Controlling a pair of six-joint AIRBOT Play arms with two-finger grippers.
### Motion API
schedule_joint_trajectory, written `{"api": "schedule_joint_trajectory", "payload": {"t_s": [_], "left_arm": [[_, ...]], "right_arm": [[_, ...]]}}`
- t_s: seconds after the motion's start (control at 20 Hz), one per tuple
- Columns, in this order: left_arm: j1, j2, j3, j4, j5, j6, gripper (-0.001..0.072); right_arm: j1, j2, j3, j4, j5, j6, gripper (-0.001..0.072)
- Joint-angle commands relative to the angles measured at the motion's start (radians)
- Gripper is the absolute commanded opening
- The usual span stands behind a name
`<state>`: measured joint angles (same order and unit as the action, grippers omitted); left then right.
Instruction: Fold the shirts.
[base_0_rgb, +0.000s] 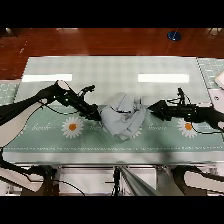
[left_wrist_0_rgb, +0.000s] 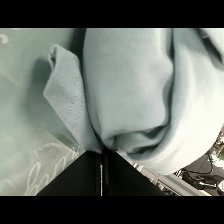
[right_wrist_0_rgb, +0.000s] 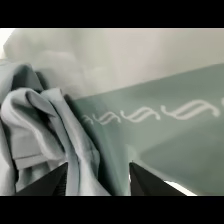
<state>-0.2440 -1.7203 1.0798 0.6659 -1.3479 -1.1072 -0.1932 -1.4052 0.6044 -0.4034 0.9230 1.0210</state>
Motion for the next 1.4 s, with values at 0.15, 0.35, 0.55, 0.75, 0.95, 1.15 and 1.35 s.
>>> {"api": "schedule_joint_trajectory", "payload": {"t_s": [0.15,0.35,0.55,0.75,0.95,1.15,1.35], "left_arm": [[0.0,0.001,0.001,0.0,0.0,0.0,0.003],[0.0,0.001,0.001,0.0,0.0,0.0,0.003],[0.0,0.001,0.001,0.0,-0.002,-0.001,0.003],[0.003,0.013,0.06,0.0,-0.046,0.008,0.0028],[0.066,0.132,0.24,0.005,-0.06,-0.034,0.0026],[0.205,0.32,0.532,0.097,-0.08,-0.127,0.0026],[0.343,0.507,0.831,0.132,-0.077,-0.163,0.0026]], "right_arm": [[0.068,-0.046,-0.001,0.005,-0.042,0.004,0.0431],[0.142,-0.046,-0.001,-0.011,-0.03,0.005,0.0371],[0.168,-0.04,-0.001,-0.02,-0.025,0.001,0.0018],[0.163,0.061,0.077,-0.016,0.033,-0.019,0.0016],[0.162,0.274,0.318,-0.084,0.077,0.047,0.0016],[0.079,0.438,0.675,-0.318,0.118,0.206,0.0016],[-0.045,0.522,0.963,-0.418,0.218,0.277,0.0016]]}}
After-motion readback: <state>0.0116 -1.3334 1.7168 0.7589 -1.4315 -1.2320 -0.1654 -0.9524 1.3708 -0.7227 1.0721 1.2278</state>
